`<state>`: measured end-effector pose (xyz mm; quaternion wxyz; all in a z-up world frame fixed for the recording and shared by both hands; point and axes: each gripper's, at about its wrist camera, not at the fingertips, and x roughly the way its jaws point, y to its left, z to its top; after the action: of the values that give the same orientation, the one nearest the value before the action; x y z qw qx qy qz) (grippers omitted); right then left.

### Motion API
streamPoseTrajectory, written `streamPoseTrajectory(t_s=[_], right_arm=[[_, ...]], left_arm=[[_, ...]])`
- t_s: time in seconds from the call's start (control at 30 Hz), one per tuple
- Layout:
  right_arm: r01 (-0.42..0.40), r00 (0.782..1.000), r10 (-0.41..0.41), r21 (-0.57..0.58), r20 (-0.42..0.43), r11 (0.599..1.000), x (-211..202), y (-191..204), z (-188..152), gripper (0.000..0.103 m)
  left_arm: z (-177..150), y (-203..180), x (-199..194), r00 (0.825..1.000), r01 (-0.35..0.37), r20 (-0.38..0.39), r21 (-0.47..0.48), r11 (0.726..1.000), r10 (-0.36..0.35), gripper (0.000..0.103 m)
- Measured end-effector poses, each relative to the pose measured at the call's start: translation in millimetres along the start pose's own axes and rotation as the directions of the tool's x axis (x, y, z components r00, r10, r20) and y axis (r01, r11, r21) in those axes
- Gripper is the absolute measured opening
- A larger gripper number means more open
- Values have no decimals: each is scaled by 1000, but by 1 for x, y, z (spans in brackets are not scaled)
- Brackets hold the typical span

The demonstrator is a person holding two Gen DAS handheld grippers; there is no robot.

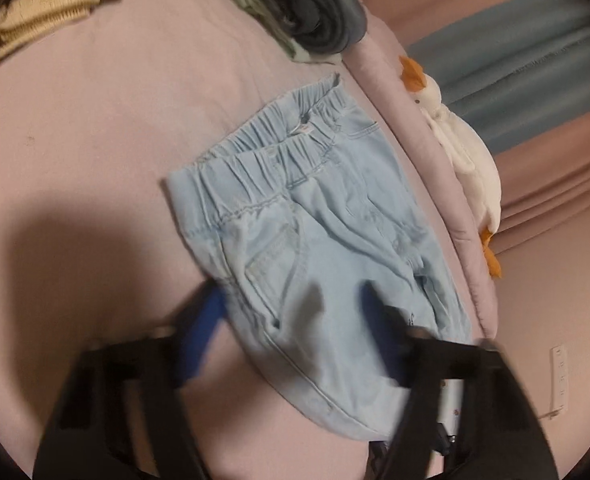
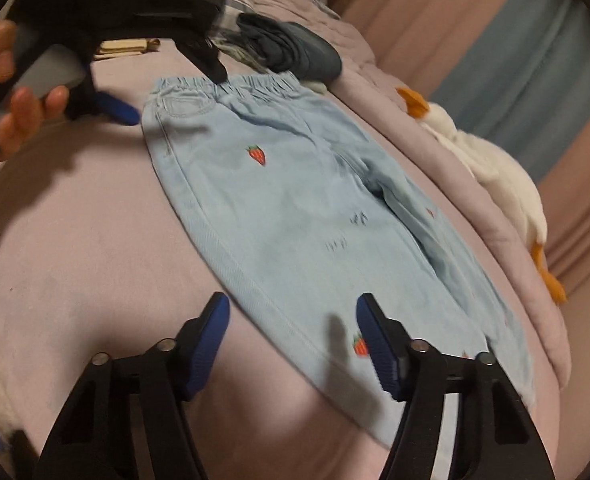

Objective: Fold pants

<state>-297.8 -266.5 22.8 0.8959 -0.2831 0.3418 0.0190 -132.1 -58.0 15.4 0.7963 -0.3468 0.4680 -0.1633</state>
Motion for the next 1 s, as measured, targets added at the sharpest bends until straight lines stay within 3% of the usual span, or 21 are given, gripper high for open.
streamPoseTrajectory(t_s=[0.07,0.1,0.2,0.37,0.47,0.53,0.57,0.6,0.73,0.77,0.8,0.87,0.93,0.97,1.0], right_arm=[[8,1000,-8,7,4,1000,4,0,4,44],[3,1000,-3,7,6,1000,5,0,5,31],[7,1000,-7,-17,14,1000,7,10,10,13],[-24,1000,25,-30,17,999,-9,8,19,9],[-138,990,138,43,8,989,-12,2,20,9],[-154,987,156,58,-43,986,2,5,16,9],[-164,984,168,84,-50,983,5,3,14,9],[-180,981,187,115,-53,977,5,-2,14,13],[-322,944,328,264,24,909,-19,-37,14,23],[-336,941,335,296,53,894,-25,-49,12,33],[-326,945,321,316,69,891,-27,-57,11,43],[-229,973,224,354,55,907,-23,-76,10,46],[-140,988,154,383,-8,913,-6,-89,5,46],[-132,987,157,399,-31,908,3,-93,1,46],[-116,984,160,408,-75,906,14,-95,-5,46]], left_arm=[[3,15,2,1000,-5,-21,-34,999,4,22],[5,22,1,999,32,-30,-63,998,-34,19],[7,28,-9,998,46,-28,-52,998,-47,15],[4,17,-39,999,4,48,96,995,-9,15],[3,18,-27,991,-132,5,161,978,133,24],[2,21,-29,991,-130,-8,161,978,133,26],[2,20,-34,989,-146,-4,173,974,149,34],[2,18,-42,982,-186,16,194,963,186,45],[2,-1,-69,965,-255,132,300,919,225,50],[0,-9,-70,965,-254,147,337,907,216,50],[-2,-24,-66,972,-229,142,391,891,187,50],[-13,-43,-51,983,-182,101,474,861,152,51],[-23,-62,-22,988,-145,45,582,800,147,53],[-30,-64,-7,984,-151,18,620,770,178,54],[-37,-60,13,963,-205,4,654,728,268,53]])
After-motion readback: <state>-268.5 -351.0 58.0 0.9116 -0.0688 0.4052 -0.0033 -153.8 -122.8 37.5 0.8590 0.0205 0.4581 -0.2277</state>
